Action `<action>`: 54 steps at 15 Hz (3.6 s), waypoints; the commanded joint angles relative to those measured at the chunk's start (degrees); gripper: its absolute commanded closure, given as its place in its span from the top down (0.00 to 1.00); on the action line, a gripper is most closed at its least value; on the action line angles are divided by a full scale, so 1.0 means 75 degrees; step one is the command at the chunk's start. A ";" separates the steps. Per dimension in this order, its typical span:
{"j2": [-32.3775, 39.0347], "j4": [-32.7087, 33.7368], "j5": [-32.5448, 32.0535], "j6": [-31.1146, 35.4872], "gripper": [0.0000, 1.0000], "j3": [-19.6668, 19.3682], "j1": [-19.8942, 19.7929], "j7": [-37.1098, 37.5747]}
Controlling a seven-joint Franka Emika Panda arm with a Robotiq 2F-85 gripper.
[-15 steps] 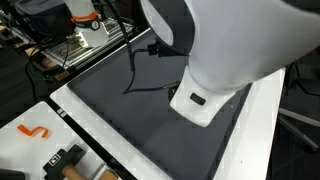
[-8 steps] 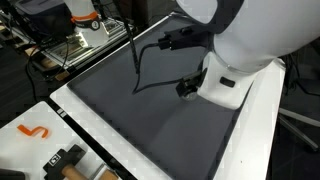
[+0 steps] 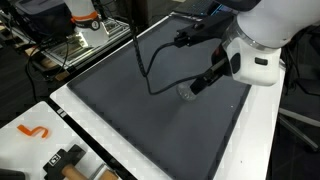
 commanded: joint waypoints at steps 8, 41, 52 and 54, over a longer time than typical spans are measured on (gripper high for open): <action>-0.0399 -0.1039 -0.1104 0.1514 1.00 -0.0089 0.0643 -0.1717; -0.3353 -0.5712 -0.3466 0.2981 1.00 0.0646 0.1563 -0.2095; -0.3754 -0.6052 -0.3376 0.3124 1.00 0.0643 0.1397 -0.2136; -0.3773 -0.6002 -0.3269 0.3071 1.00 0.0648 0.1323 -0.2104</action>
